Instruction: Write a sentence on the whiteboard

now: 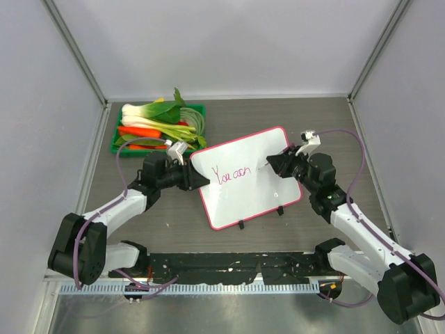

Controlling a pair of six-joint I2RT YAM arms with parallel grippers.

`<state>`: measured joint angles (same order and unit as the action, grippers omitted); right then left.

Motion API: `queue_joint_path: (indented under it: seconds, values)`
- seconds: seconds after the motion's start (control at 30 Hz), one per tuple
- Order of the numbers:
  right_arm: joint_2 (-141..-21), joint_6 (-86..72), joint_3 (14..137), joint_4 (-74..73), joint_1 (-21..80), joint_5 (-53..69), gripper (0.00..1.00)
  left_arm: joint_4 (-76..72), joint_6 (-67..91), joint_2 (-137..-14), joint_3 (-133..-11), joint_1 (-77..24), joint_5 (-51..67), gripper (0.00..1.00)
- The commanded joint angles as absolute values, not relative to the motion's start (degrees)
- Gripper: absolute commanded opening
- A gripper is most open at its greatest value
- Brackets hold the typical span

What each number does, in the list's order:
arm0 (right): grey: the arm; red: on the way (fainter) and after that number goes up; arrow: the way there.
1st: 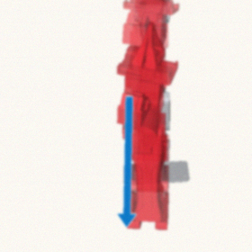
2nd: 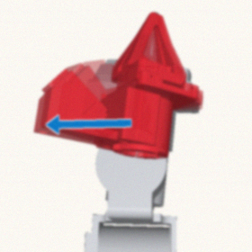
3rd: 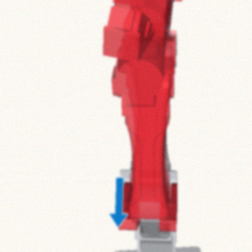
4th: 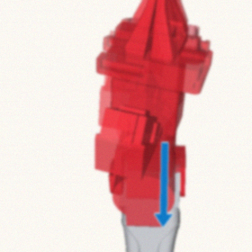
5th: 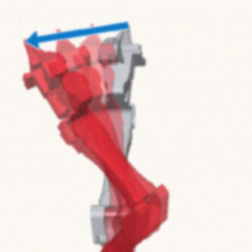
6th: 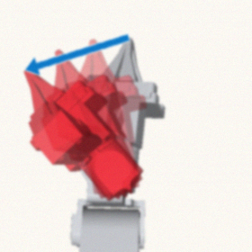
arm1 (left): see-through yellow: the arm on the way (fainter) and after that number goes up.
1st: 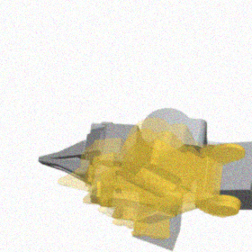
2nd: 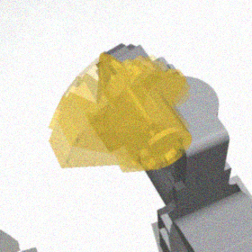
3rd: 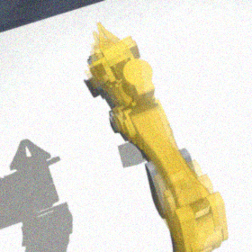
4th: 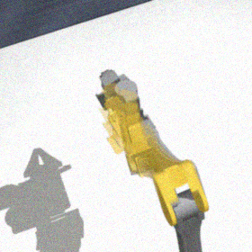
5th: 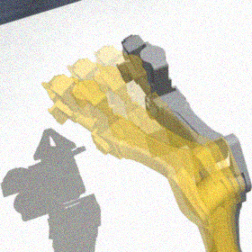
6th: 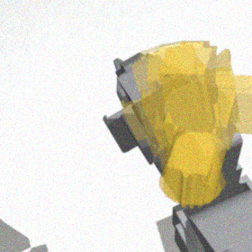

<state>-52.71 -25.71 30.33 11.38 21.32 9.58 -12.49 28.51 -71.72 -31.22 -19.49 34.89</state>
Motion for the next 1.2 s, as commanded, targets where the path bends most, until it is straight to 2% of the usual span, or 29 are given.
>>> queue_joint_path:
  seconds: [0.0, 0.27, 0.43, 1.17]
  values:
    - [-53.0, -26.2, 32.8, 18.6, 22.0, 6.2, 0.01, -9.1, 17.8, -74.4, -30.1, -18.8, 21.5, 0.00]
    - [-55.4, -23.7, 34.2, 20.0, 25.8, 2.6, 0.01, -9.7, 17.8, -73.6, -29.5, -18.8, 21.4, 0.00]
    - [-55.5, -19.4, 34.9, 18.4, 31.1, -6.1, 0.01, -10.0, 17.9, -73.7, -29.2, -18.8, 21.3, 0.00]
    - [-58.3, -20.3, 35.0, 16.5, 31.6, -13.4, 0.01, -10.5, 18.0, -73.8, -29.0, -18.8, 21.4, 0.00]
